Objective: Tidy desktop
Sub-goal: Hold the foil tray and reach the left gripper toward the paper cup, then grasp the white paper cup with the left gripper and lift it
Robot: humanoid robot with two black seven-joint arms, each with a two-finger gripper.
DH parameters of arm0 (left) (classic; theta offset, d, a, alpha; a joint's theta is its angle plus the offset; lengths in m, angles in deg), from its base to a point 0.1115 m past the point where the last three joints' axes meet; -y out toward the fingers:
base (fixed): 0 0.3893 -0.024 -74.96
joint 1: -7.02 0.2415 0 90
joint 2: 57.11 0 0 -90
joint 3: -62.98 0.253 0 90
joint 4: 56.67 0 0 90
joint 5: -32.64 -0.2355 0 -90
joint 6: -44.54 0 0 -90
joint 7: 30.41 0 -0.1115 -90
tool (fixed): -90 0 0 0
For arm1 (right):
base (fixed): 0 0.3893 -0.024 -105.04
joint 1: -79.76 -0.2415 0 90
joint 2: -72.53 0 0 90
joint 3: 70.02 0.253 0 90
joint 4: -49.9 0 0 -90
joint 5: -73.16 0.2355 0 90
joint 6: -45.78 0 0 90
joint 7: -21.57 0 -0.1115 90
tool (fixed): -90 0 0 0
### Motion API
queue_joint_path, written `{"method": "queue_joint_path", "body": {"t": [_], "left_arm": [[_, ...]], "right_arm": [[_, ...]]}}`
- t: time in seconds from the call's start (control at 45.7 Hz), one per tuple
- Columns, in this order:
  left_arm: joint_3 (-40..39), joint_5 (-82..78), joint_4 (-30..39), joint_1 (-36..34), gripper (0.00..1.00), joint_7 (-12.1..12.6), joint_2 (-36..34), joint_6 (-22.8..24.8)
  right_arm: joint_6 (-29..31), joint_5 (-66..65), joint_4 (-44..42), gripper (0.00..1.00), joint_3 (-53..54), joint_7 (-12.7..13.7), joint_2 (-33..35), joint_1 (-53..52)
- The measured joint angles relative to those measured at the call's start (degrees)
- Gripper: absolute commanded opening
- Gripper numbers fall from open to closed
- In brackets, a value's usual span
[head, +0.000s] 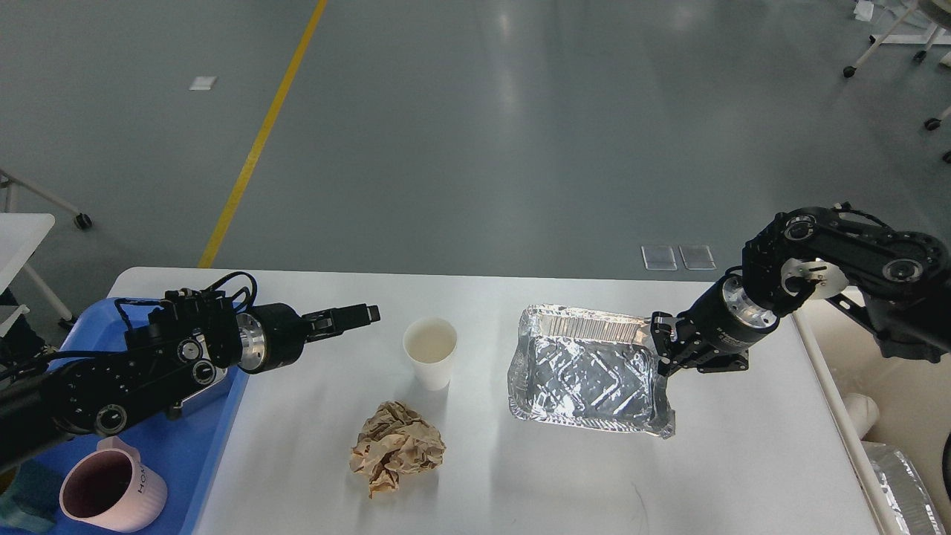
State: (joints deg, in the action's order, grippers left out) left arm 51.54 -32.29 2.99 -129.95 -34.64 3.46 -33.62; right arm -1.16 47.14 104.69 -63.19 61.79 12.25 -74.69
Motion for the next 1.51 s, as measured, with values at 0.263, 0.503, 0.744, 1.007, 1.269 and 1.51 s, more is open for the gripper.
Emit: {"method": "queue_joint_path", "body": {"t": [0.263, 0.503, 0.744, 1.007, 1.269, 1.51], "left_arm": [[2.43, -0.02, -3.98, -0.73, 0.68, 0.04, 5.04, -0.23], [4.96, -0.02, -7.73, -1.48, 0.60, 0.09, 8.75, -0.24], [5.27, 0.01, -10.20, -1.52, 0.42, 0.07, 11.44, -0.29], [5.82, 0.01, -11.63, -1.28, 0.11, -0.04, 12.58, -0.24], [7.58, 0.20, -11.71, -2.18, 0.03, -0.13, 13.37, -0.24], [7.58, 0.49, -8.50, -4.02, 0.03, -0.20, 10.56, 0.47]], "right_arm": [[0.00, -0.07, 0.04, 0.00, 0.03, -0.05, -0.10, 0.20], [0.00, -0.01, 0.72, 0.00, 0.28, -0.06, 0.21, 0.16], [0.31, 0.16, 3.14, 0.00, 0.55, -0.06, 1.06, -0.25], [0.53, 0.27, 4.32, 0.00, 0.49, -0.06, 1.63, -0.83], [0.48, 0.27, 4.43, 0.00, 0.21, -0.06, 1.80, -0.70], [0.44, 0.20, 4.65, 0.00, 0.11, -0.06, 2.43, -0.25]]}}
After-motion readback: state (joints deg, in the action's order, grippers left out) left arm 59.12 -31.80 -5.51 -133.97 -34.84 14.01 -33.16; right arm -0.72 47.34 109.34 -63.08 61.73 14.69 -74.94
